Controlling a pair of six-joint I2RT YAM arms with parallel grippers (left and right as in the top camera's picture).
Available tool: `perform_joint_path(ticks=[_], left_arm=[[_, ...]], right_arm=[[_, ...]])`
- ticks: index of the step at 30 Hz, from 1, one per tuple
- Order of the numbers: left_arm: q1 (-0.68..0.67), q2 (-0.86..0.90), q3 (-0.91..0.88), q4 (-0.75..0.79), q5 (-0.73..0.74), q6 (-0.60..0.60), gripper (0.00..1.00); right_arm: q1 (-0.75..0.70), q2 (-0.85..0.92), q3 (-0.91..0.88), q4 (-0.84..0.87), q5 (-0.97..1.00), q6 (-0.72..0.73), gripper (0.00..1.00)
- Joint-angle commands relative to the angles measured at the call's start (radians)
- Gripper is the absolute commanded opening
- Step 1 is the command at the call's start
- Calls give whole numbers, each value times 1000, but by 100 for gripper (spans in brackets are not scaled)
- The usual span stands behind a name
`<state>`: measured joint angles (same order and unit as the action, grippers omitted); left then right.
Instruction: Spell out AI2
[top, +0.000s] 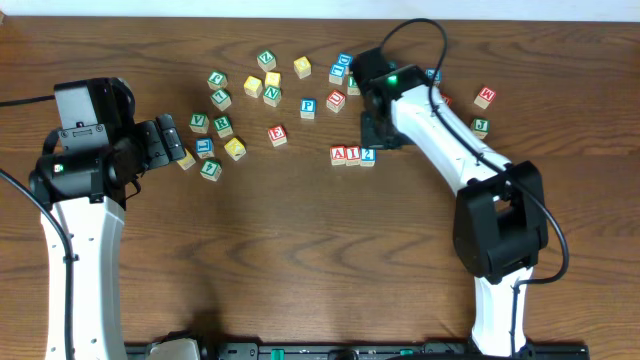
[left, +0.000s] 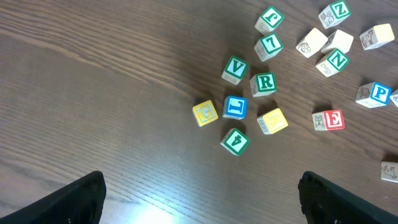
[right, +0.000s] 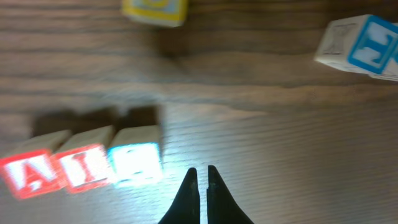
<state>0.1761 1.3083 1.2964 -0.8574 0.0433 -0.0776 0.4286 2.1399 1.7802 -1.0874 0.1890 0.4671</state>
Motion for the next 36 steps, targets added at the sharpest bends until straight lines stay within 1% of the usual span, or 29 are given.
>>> perform_joint_path(ticks=[1, 6, 11, 36], left_arm=[[4, 5, 3, -2, -2, 6, 98], [4, 5, 3, -2, -2, 6, 98], [4, 5, 3, -2, -2, 6, 98], [4, 5, 3, -2, -2, 6, 98]], right_arm=[[-3, -11, -34, 18, -17, 18, 1], [-4, -11, -117, 103, -56, 19, 2], [-4, -11, -156, 151, -72, 27, 2], [32, -11, -158, 174, -91, 25, 1]])
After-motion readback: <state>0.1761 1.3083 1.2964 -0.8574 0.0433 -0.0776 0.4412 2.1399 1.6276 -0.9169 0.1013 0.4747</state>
